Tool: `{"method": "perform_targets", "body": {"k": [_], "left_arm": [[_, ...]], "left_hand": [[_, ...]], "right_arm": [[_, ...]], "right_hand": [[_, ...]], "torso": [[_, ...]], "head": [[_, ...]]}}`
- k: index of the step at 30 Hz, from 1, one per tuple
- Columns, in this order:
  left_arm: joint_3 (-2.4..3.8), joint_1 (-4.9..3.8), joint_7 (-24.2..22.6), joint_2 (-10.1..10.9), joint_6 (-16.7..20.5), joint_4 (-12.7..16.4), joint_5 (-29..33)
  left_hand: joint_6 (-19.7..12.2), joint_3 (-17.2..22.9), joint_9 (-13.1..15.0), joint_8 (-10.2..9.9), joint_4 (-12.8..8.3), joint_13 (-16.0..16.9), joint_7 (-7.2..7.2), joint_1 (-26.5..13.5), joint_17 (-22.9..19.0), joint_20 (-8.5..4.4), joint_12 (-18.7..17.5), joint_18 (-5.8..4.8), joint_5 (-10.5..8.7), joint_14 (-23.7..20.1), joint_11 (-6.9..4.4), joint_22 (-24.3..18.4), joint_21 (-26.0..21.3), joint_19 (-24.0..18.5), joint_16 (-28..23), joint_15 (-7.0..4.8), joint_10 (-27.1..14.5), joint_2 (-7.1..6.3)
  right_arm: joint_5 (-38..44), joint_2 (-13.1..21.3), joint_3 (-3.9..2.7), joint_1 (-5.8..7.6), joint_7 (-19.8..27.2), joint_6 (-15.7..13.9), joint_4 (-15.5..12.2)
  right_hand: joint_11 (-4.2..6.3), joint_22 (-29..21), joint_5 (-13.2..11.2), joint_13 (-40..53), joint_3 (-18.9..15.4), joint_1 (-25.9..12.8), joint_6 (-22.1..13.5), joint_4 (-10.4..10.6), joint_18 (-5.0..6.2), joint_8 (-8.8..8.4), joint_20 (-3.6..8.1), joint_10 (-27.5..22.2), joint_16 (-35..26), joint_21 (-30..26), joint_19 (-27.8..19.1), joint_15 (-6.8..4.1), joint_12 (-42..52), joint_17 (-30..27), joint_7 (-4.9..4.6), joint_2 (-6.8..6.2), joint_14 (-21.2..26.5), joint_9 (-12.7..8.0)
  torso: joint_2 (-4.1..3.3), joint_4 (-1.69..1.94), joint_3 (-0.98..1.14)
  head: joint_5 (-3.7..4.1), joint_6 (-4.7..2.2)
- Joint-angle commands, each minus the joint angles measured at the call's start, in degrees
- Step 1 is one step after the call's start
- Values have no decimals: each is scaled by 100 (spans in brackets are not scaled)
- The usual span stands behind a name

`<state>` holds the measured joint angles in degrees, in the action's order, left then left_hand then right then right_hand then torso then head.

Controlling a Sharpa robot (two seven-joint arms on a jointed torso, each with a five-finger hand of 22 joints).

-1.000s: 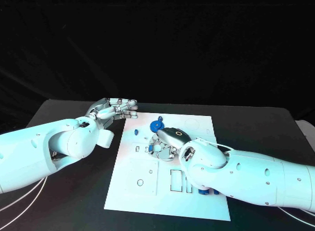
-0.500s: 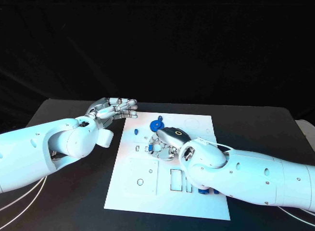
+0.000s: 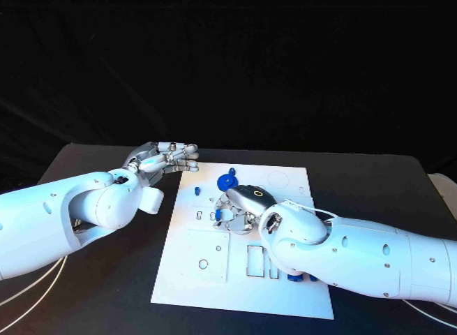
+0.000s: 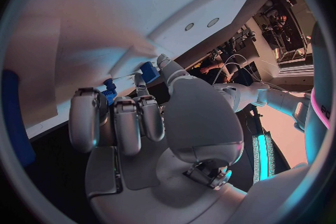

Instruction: Assemble the parts on the task board

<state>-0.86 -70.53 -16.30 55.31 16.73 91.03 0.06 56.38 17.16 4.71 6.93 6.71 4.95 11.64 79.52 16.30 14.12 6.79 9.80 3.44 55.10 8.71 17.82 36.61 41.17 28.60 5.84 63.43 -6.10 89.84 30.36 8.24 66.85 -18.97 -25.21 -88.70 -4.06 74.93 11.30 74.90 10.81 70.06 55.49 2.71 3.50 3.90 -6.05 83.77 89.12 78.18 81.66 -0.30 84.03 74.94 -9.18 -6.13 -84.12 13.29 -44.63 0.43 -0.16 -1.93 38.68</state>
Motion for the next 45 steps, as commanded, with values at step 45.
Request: {"method": "perform_targets", "body": {"k": [45], "left_arm": [[-108, -668, 4932, -816, -2015, -381, -5530]], "left_hand": [[154, -1028, 1741, 2075, 1005, 6385, -821, -1251, 6989, -1236, 6757, -520, -21, 3379, -940, 4845, 4429, 3712, 5953, -990, 1605, 84]], "right_arm": [[-5295, 2247, -104, 984, 2339, -438, -261]], "right_hand": [[49, 140, 644, 592, -344, 217, 95, 113, 115, 374, 37, -211, -245, -603, -333, -24, -201, 939, 90, 249, -439, -86]], "torso": [[242, 24, 36]], "head": [[12, 91]]}}
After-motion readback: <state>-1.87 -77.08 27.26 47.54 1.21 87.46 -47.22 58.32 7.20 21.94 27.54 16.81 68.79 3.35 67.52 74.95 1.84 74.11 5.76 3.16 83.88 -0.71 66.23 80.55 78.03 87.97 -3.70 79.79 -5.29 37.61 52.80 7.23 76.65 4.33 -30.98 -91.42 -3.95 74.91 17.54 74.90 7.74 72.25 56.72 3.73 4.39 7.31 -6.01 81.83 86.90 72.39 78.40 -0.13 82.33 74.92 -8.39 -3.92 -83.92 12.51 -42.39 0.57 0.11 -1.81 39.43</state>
